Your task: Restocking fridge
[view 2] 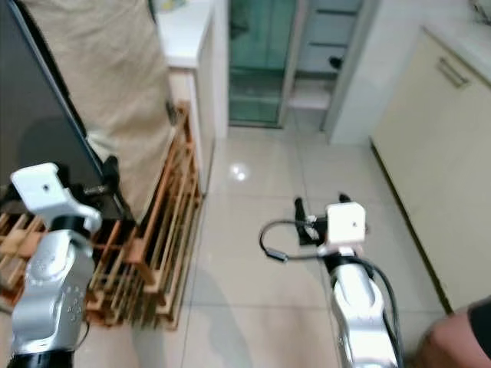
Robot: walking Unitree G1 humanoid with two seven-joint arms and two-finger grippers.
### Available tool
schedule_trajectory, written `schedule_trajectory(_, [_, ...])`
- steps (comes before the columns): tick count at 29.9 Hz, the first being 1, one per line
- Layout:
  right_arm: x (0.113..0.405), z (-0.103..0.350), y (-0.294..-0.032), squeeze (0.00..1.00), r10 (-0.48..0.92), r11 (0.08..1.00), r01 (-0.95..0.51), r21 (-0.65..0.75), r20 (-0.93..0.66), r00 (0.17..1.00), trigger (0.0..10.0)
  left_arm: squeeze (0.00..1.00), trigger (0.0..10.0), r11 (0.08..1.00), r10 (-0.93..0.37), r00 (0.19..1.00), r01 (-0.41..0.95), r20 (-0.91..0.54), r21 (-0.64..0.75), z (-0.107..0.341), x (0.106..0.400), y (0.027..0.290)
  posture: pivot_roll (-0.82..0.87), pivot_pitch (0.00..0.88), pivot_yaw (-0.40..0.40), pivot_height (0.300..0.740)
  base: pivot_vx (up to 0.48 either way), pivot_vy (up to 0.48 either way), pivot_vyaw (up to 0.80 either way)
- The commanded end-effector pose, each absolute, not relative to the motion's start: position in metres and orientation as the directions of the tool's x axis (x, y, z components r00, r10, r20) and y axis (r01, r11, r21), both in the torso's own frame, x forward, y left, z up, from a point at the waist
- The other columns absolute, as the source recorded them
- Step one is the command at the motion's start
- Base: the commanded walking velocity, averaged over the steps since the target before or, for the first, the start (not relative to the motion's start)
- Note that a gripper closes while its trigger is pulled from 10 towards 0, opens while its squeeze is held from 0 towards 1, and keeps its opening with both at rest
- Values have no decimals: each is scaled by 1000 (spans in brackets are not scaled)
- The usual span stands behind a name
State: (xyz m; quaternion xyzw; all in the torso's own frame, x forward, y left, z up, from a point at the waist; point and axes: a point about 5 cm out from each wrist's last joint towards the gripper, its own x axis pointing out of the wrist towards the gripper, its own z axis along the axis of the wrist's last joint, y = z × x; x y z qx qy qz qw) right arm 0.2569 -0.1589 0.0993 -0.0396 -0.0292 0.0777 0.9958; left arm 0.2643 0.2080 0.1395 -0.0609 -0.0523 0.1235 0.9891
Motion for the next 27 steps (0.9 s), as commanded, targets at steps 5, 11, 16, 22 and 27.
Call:
schedule_trajectory(5, [252, 92, -167, 0, 148, 982, -144, -122, 17, 989, 10000, 0, 10000, 967, 228, 967, -212, 115, -140, 147, 268, 197, -150, 0, 4, 740, 0, 0, 619])
schedule_trajectory(11, [254, 89, -167, 0, 151, 983, -150, -110, 7, 988, 10000, 0, 10000, 978, 185, 973, -169, 138, -121, 152, 272, 194, -148, 0, 7, 740, 0, 0, 0])
schedule_trajectory(16, [255, 89, -167, 0, 154, 982, -152, -112, 7, 988, 10000, 0, 10000, 998, 39, 991, -32, 128, -58, 162, 290, 177, -149, 0, 11, 740, 0, 0, 0])
schedule_trajectory(22, [257, 91, -165, 0, 152, 982, -150, -111, 13, 988, 10000, 0, 10000, 996, 6, 989, 7, 150, -84, 177, 312, 170, -146, 0, 9, 740, 0, 0, 0])
schedule_trajectory(27, [259, 97, -163, 0, 152, 982, -148, -117, 26, 988, 10000, 0, 10000, 997, -21, 984, 32, 175, -66, 192, 329, 156, -163, 0, 13, 740, 0, 0, 0])
